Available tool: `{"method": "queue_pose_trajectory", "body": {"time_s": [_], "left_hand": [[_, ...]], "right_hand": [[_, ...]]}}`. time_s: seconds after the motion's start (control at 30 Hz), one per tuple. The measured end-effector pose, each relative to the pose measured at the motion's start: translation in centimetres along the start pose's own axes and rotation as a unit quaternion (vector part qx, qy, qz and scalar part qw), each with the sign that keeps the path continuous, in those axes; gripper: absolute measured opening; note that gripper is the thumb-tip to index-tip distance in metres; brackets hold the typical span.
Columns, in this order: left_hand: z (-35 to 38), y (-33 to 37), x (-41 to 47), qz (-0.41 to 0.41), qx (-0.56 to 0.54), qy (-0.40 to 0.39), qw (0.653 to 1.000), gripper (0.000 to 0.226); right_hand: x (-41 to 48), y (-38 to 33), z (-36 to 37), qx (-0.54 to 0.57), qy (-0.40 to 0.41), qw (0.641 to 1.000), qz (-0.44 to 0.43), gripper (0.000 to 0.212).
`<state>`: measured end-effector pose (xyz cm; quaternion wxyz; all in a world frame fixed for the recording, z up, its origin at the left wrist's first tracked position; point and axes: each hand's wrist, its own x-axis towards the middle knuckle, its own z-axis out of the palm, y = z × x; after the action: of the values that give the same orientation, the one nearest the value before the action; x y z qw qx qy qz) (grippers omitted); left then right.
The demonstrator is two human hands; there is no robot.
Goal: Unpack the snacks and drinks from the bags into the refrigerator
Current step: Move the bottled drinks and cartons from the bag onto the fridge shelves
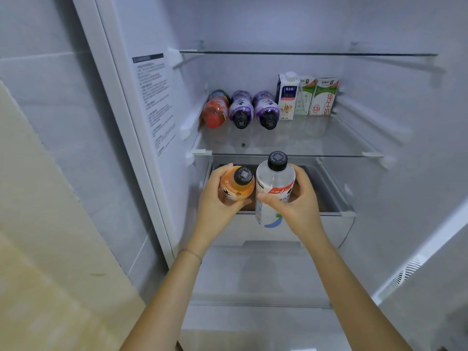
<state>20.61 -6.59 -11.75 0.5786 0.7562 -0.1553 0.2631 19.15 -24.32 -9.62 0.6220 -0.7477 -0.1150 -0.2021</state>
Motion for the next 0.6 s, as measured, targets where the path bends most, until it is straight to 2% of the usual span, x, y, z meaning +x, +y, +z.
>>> {"method": "queue_pose_trajectory", "body": {"time_s": [0.27, 0.4, 0.6], "left_hand": [[0.2, -2.5, 0.8, -0.011, 0.034, -0.006, 0.999, 0.071], [0.5, -3.3, 1.1, -0.031, 0.074, -0.033, 0.996, 0.075], [1.1, -4.4, 0.8, -0.056, 0.125, -0.023, 0.99, 0.076]], "right_hand": [[0.1, 1.0, -0.7, 0.008, 0.005, 1.0, 0.017, 0.078], [-0.2, 1.5, -0.8, -0.004, 0.01, 0.999, 0.03, 0.072], [-0.4, 1.8, -1.3, -0.002, 0.025, 0.998, 0.053, 0.068]]}}
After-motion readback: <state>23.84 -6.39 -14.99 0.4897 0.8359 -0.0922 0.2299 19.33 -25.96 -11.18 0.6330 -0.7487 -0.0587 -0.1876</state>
